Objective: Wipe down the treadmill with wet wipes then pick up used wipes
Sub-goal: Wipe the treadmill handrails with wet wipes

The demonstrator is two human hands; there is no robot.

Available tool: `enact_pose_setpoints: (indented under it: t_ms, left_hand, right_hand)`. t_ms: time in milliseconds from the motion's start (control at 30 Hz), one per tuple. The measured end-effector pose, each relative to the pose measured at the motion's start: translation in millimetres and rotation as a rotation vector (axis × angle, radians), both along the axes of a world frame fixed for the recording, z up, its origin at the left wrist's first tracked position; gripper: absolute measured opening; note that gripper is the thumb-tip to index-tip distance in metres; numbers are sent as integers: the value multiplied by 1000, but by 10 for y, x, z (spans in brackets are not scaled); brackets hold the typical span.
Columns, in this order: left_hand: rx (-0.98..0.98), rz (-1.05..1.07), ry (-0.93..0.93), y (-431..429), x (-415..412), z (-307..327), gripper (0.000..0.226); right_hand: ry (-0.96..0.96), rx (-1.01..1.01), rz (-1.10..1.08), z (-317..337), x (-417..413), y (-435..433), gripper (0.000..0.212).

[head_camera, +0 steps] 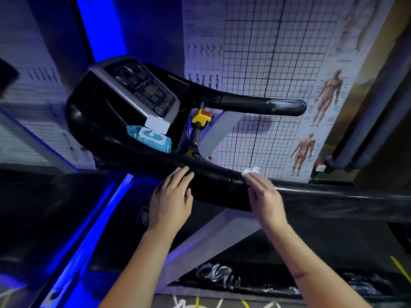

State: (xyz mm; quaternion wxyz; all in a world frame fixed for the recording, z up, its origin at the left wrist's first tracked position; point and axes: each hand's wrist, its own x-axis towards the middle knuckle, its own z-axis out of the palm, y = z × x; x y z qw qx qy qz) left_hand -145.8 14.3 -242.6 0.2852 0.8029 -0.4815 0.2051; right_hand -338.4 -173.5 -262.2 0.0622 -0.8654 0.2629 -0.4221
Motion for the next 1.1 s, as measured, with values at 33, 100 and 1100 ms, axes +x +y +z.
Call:
enact_pose_setpoints:
  t_ms: [33,100,1100]
  left_hand:
    - [12,25,-20,-22,-30,-16,56]
    - [47,82,-66,-104,-122,-52,66]
    - [26,38,-41,19,-52,59,51]
  right_hand:
    - [1,5,-61,-10,-141,-110,36]
    - [-19,19,-181,-59,-459,-308,29]
    - [-242,77,126,150,72,474,15]
